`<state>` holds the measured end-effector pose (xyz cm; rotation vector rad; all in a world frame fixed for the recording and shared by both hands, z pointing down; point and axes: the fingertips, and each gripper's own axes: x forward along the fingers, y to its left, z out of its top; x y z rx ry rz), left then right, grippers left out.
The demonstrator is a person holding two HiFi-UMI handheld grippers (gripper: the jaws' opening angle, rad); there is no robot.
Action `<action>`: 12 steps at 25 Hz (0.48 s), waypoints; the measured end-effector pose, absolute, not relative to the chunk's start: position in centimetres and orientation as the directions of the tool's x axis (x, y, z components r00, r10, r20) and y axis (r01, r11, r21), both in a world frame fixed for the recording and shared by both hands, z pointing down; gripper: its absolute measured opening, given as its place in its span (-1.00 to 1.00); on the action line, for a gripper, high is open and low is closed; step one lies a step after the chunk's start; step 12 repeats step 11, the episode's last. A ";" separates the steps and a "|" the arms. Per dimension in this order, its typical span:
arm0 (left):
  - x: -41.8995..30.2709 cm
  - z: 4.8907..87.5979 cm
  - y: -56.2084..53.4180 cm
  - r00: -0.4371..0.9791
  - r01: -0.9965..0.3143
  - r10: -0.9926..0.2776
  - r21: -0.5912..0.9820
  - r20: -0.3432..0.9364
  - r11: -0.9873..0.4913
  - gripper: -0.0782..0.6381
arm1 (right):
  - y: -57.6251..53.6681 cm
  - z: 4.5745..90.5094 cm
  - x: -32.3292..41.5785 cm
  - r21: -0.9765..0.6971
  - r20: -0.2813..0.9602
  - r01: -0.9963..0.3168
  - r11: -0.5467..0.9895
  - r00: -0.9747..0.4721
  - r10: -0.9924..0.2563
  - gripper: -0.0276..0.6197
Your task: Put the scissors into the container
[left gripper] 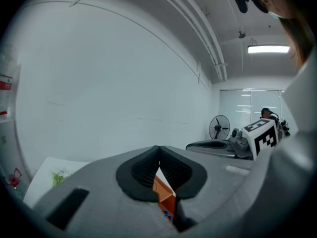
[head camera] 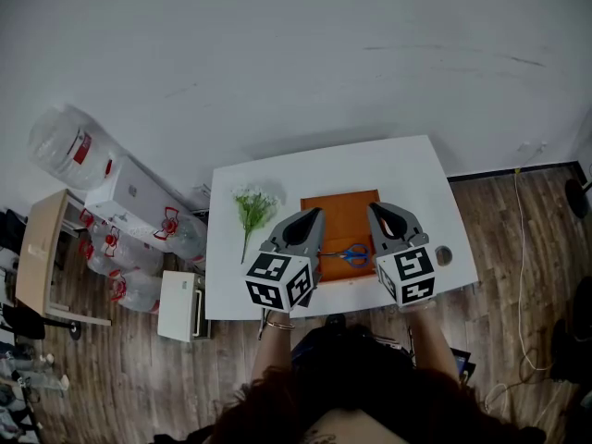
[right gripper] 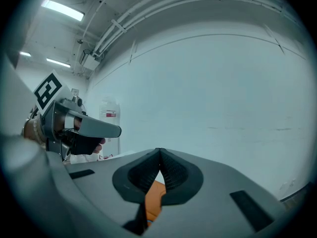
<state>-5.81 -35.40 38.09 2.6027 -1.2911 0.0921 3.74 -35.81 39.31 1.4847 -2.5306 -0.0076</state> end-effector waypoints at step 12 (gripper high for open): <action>-5.7 38.5 -35.2 0.617 -0.786 -0.769 0.181 0.166 -0.591 -0.74 | -36.1 39.5 4.0 0.174 0.179 -0.870 0.462 -0.434 -0.883 -0.92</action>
